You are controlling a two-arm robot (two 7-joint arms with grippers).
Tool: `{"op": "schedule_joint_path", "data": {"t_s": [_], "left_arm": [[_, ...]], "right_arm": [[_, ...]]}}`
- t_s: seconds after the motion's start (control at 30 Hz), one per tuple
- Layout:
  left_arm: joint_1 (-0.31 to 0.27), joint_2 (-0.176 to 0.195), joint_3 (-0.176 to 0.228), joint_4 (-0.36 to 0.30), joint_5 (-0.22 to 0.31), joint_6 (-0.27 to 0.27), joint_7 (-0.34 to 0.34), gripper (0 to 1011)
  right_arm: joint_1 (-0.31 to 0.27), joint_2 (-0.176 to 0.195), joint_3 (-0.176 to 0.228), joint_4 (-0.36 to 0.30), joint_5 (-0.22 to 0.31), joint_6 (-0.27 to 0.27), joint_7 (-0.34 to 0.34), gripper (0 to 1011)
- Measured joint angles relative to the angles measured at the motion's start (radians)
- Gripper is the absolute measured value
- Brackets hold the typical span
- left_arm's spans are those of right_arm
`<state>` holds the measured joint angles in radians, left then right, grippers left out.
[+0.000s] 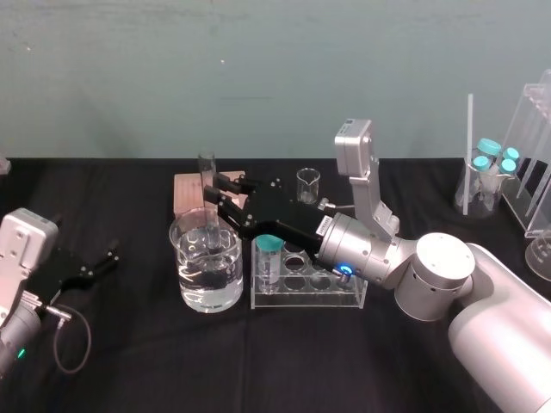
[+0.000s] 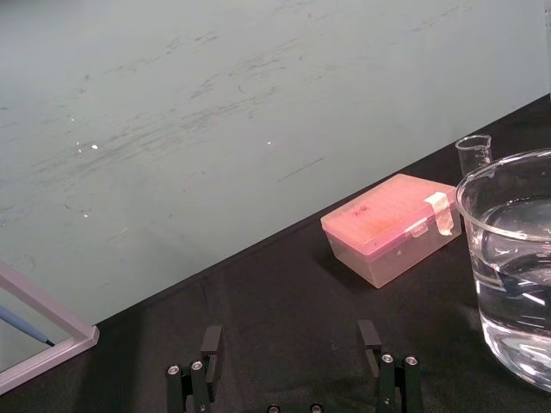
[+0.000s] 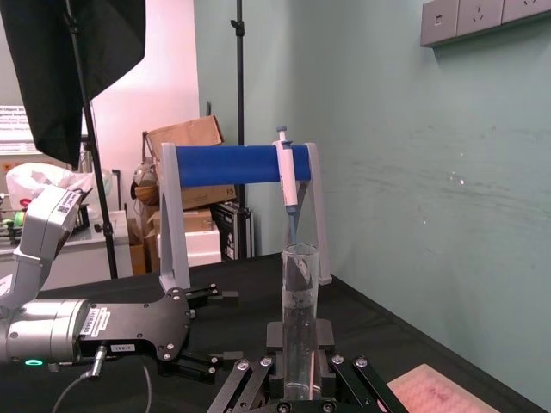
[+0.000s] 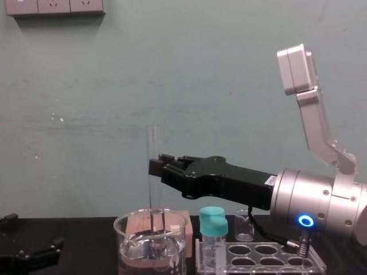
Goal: Hold the test tube with one hand and immerse one end into the beaker, then return it to the test tube rack.
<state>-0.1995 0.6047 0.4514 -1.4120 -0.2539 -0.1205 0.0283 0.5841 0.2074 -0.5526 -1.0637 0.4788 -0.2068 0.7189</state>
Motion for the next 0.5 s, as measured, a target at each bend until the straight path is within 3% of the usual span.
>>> {"op": "schedule_joint_path", "data": {"t_s": [0.5], "left_arm": [[0.000,0.000,0.000,0.000,0.000,0.000,0.000,1000]], "right_arm": [[-0.008,0.007,0.002,-0.011,0.000,0.004,-0.002,217]]}}
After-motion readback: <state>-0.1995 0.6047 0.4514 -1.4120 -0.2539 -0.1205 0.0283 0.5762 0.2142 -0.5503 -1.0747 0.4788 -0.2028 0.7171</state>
